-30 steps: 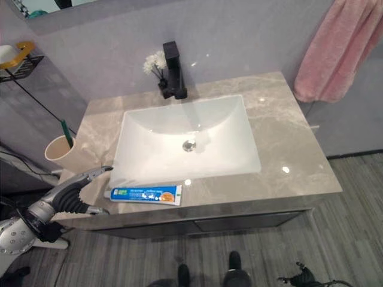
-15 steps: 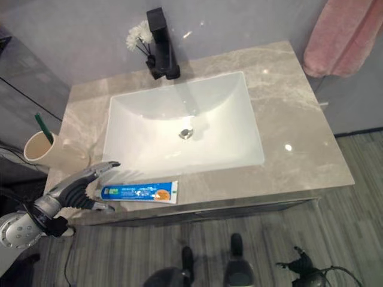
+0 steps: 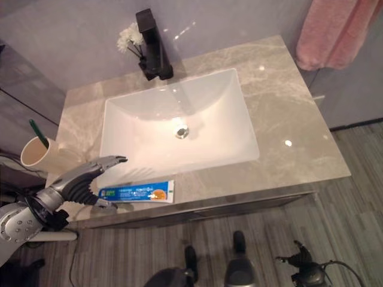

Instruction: Put brush and paste in cup on sink, flatten towel.

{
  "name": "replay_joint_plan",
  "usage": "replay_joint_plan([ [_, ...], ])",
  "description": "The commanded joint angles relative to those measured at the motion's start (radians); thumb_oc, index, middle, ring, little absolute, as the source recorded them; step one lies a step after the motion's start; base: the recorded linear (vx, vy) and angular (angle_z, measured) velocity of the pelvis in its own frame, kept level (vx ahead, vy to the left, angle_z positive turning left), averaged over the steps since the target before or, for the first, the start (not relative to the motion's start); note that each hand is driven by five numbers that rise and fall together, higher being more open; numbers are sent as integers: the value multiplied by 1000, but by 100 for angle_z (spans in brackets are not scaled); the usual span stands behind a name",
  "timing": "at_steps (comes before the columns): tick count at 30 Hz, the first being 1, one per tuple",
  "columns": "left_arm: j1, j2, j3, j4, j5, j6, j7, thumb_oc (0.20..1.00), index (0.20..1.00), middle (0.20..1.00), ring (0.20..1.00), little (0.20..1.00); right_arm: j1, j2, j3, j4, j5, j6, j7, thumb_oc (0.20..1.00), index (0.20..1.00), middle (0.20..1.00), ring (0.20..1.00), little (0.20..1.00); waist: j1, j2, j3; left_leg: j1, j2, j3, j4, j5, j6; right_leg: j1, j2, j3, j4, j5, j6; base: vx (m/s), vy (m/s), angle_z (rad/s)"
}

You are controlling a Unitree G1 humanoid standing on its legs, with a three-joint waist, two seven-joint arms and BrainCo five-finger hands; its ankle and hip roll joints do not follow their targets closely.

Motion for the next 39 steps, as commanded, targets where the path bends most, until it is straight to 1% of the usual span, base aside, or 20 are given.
replay_joint_plan([
  [1,-29,15,6,-4,16,-32,11,1000,1000,1000,1000,1000,-4,-53,38,18,12,-15,-11,1000,1000,1000,1000,1000,-28,-6,-29,-13,29,31,7,48,-42,31,-33,13,62,-95,41,2,2,-4],
  [6,-15,29,11,-11,30,-31,1,1000,1000,1000,1000,1000,-2,-50,38,27,9,-11,-10,1000,1000,1000,1000,1000,-27,-3,-36,-11,29,32,8,47,-42,33,-32,15,60,-97,39,0,0,0],
  [14,51,47,63,-27,70,-29,-6,1000,1000,1000,1000,1000,-9,-52,40,31,11,-13,-11,1000,1000,1000,1000,1000,-16,-6,-34,-9,36,25,7,53,-43,35,-24,8,71,-107,33,-1,-14,-1],
  [17,56,30,66,-21,76,-23,4,1000,1000,1000,1000,1000,-34,-59,50,36,9,-14,-13,1000,1000,1000,1000,1000,-7,-13,-18,-25,48,13,7,68,-50,14,-13,-9,107,-120,23,-59,-83,2],
  [19,43,26,65,-14,80,-20,14,1000,1000,1000,1000,1000,-52,-64,56,36,14,-15,-20,1000,1000,1000,1000,1000,-2,-18,-9,-54,61,-5,8,92,-60,-8,-2,-26,116,-123,12,-119,-146,14],
  [20,32,20,60,-7,84,-17,21,1000,1000,1000,1000,1000,-56,-64,57,35,20,-19,-28,1000,1000,1000,1000,1000,7,-28,-8,-78,72,-15,4,120,-71,-22,7,-49,118,-126,4,-128,-181,28],
  [21,21,21,56,-2,88,-16,26,1000,1000,1000,1000,1000,-52,-66,49,42,22,-19,-35,1000,1000,1000,1000,1000,9,-34,-14,-98,74,-22,3,135,-78,-32,4,-71,119,-125,1,-100,-138,48],
  [24,2,23,42,5,91,-16,30,1000,1000,1000,1000,1000,-51,-67,41,45,26,-20,-41,1000,1000,1000,1000,1000,6,-40,-18,-118,71,-27,3,147,-79,-41,-6,-90,121,-124,1,-62,-26,53],
  [25,-20,25,28,12,95,-17,34,1000,1000,1000,1000,1000,-48,-70,32,51,30,-19,-47,1000,1000,1000,1000,1000,-1,-50,-20,-122,65,-4,12,141,-76,-54,-22,-111,123,-115,3,-113,-19,27],
  [26,-53,29,6,14,104,-26,33,1000,1000,1000,1000,1000,-43,-69,10,50,36,-18,-51,1000,1000,1000,1000,1000,-14,-64,-37,-108,30,24,57,71,-53,-80,-42,-128,122,-109,8,-124,-15,26],
  [27,-56,30,3,15,104,-26,33,1000,1000,1000,1000,1000,-42,-68,8,50,36,-18,-51,1000,1000,1000,1000,1000,-13,-64,-39,-115,29,23,64,70,-52,-84,-43,-128,121,-104,9,-131,-37,47],
  [28,-74,32,-2,10,105,-33,31,1000,1000,1000,1000,1000,-41,-69,-3,46,39,-18,-56,1000,1000,1000,1000,1000,-21,-66,-47,-103,2,29,119,2,-36,-107,-47,-132,122,-97,10,-126,2,58],
  [29,-106,43,-17,11,110,-36,30,1000,1000,1000,1000,1000,-32,-64,-18,51,39,-14,-62,1000,1000,1000,1000,1000,-32,-59,-56,-77,-20,44,113,-49,-22,-130,-44,-142,136,-96,11,-113,49,51],
  [30,-118,43,-26,12,117,-36,28,1000,1000,1000,1000,1000,-29,-57,-25,60,39,-10,-65,1000,1000,1000,1000,1000,-43,-50,-57,-62,-25,43,86,-37,-17,-134,-40,-140,144,-90,17,-13,152,35],
  [31,-114,42,-25,18,130,-37,28,1000,1000,1000,1000,1000,-27,-48,-25,76,24,-3,-64,1000,1000,1000,1000,1000,-50,-44,-61,-51,-34,41,53,-41,-2,-125,-40,-121,151,-84,22,48,171,25],
  [33,-108,42,-20,20,134,-37,30,1000,1000,1000,1000,1000,-31,-44,-24,83,23,-1,-66,1000,1000,1000,1000,1000,-47,-46,-59,-47,-40,44,49,-45,5,-120,-41,-110,149,-81,24,30,102,7],
  [36,-87,42,-10,22,144,-37,36,1000,1000,1000,1000,1000,-35,-15,-20,100,32,1,-66,1000,1000,1000,1000,1000,-41,-46,-65,-35,-51,67,26,-46,16,-114,-47,-86,129,-63,33,6,117,-16],
  [39,-64,44,7,27,152,-40,43,1000,1000,1000,1000,1000,-52,-6,25,86,-5,3,-57,1000,1000,1000,1000,1000,-29,-53,-69,-37,-60,98,10,-46,22,-129,-52,-55,100,-35,42,-31,104,-22],
])
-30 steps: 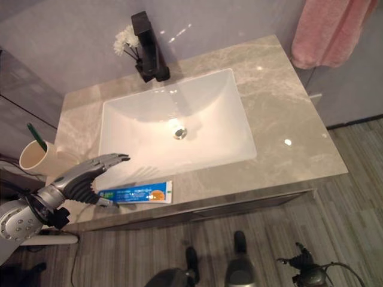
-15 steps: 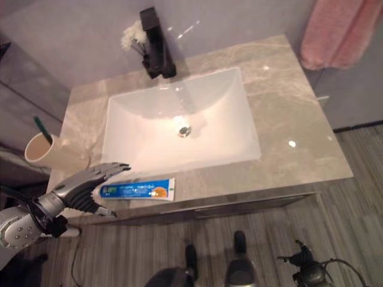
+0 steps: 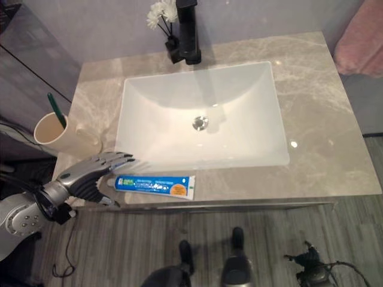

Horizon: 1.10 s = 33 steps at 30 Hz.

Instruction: Put brush and paste in cup on sink, flatten towel.

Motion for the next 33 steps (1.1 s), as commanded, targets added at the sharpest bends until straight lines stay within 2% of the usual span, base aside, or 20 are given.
replay_joint_plan([
  [1,26,1,78,15,37,-24,42,1000,1000,1000,1000,1000,-5,-32,51,-7,-21,0,-10,1000,1000,1000,1000,1000,-8,-1,-42,43,-24,43,9,-69,-9,-82,24,64,86,-40,8,-20,72,-38],
  [8,59,-1,104,-5,78,-28,54,1000,1000,1000,1000,1000,-7,-44,75,-59,-52,-6,-11,1000,1000,1000,1000,1000,0,-17,-36,27,-20,75,64,-100,-4,-93,21,89,80,-32,11,3,27,-27],
  [14,66,-7,110,-17,102,-27,51,1000,1000,1000,1000,1000,-11,-54,64,-65,-44,-6,-20,1000,1000,1000,1000,1000,1,-22,-26,9,-14,75,123,-124,-5,-87,21,95,96,-45,5,-2,-7,-7],
  [31,115,-58,102,-2,199,-19,57,1000,1000,1000,1000,1000,7,-68,34,-102,-40,-4,-32,1000,1000,1000,1000,1000,8,-3,-17,5,-16,58,109,-112,-10,-68,23,75,74,-47,4,0,0,0],
  [32,116,-63,101,1,201,-17,58,746,746,746,746,746,7,-67,35,-102,-41,-3,-32,1000,1000,1000,1000,1000,8,-3,-17,5,-16,58,109,-111,-10,-67,22,75,73,-47,4,0,0,0],
  [33,118,-74,99,2,207,-16,61,420,420,420,420,420,10,-67,34,-105,-42,-2,-32,1000,1000,1000,1000,1000,8,-2,-16,6,-17,58,106,-111,-9,-65,23,75,70,-46,5,0,0,0],
])
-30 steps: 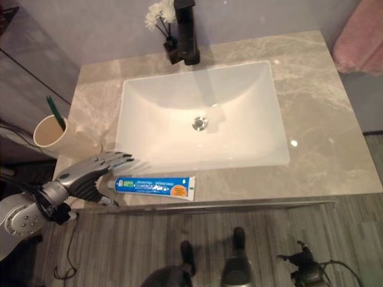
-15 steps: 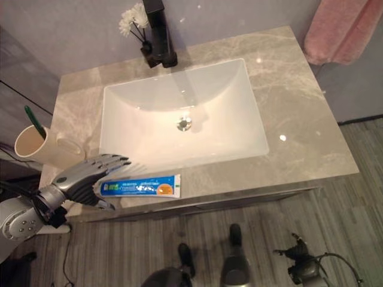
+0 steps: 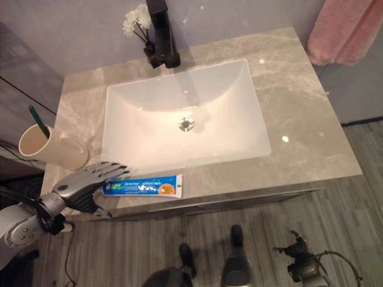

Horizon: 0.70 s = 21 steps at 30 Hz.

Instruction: Put brush and paste in cup on sink, flatten towel.

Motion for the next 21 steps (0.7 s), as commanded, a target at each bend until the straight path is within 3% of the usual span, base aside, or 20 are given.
replay_joint_plan([
  [1,-1,-64,53,10,42,-13,52,275,275,275,275,275,13,-48,-14,-7,-12,-2,-30,1000,1000,1000,1000,1000,3,-14,-7,-4,-35,-15,106,-96,-2,-31,-3,-2,70,-67,14,0,0,0],
  [2,-2,-71,51,16,51,-10,54,200,200,200,200,200,15,-48,-15,-11,-12,-1,-32,1000,1000,1000,1000,1000,3,-14,-7,-4,-35,-14,103,-95,-2,-29,-2,-2,66,-67,14,0,0,0],
  [21,-18,-119,-5,59,93,-9,61,200,200,200,200,200,42,-37,-36,-8,-2,0,-46,1000,1000,1000,1000,1000,0,-18,-31,32,-34,1,60,-86,-4,-5,11,1,27,-57,20,2,0,0],
])
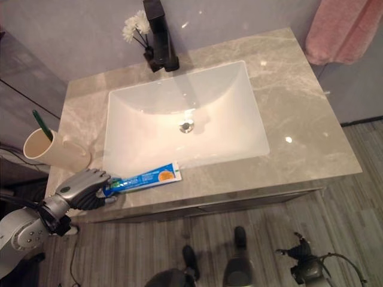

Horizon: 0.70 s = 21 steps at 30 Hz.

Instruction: Put brush and paste in cup on sink, flatten towel.

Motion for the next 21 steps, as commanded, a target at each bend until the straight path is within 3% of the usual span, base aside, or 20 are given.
replay_joint_plan([
  [1,-15,-39,3,51,43,-6,27,200,200,200,200,200,17,-19,-29,4,5,-1,-31,1000,1000,1000,1000,1000,4,-41,-24,34,-36,0,56,-86,-3,-3,8,-1,25,-55,21,36,9,-1],
  [10,-25,-75,31,65,59,2,86,200,200,200,200,200,26,54,-85,90,127,-5,-60,1000,1000,1000,1000,1000,8,-66,-82,77,-31,7,11,-67,-10,21,17,7,9,-44,29,31,4,-2],
  [17,-97,-140,100,131,92,23,231,200,200,200,200,200,27,144,-221,132,368,-38,-118,1000,1000,1000,1000,1000,-2,-102,-163,66,-20,-7,3,-35,-31,18,8,3,-2,-8,42,3,-2,-2],
  [21,-130,-180,137,172,106,46,309,200,200,200,200,200,20,151,-259,71,437,-63,-156,1000,1000,1000,1000,1000,-7,-107,-188,61,-16,6,3,-34,-35,3,2,15,-2,1,50,-7,5,-1],
])
